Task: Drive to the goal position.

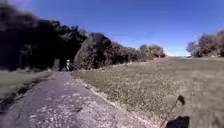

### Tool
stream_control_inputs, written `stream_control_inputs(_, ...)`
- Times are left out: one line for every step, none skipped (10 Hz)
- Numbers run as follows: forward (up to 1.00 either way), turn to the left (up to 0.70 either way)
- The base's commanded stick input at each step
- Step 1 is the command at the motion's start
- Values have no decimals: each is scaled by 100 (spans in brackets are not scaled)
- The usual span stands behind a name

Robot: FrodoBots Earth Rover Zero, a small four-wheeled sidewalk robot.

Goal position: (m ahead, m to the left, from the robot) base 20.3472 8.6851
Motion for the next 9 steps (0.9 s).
stream_control_inputs(100, 40)
stream_control_inputs(100, 40)
stream_control_inputs(100, 40)
stream_control_inputs(100, 40)
stream_control_inputs(100, 40)
stream_control_inputs(100, 40)
stream_control_inputs(100, 19)
stream_control_inputs(100, 0)
stream_control_inputs(100, 0)
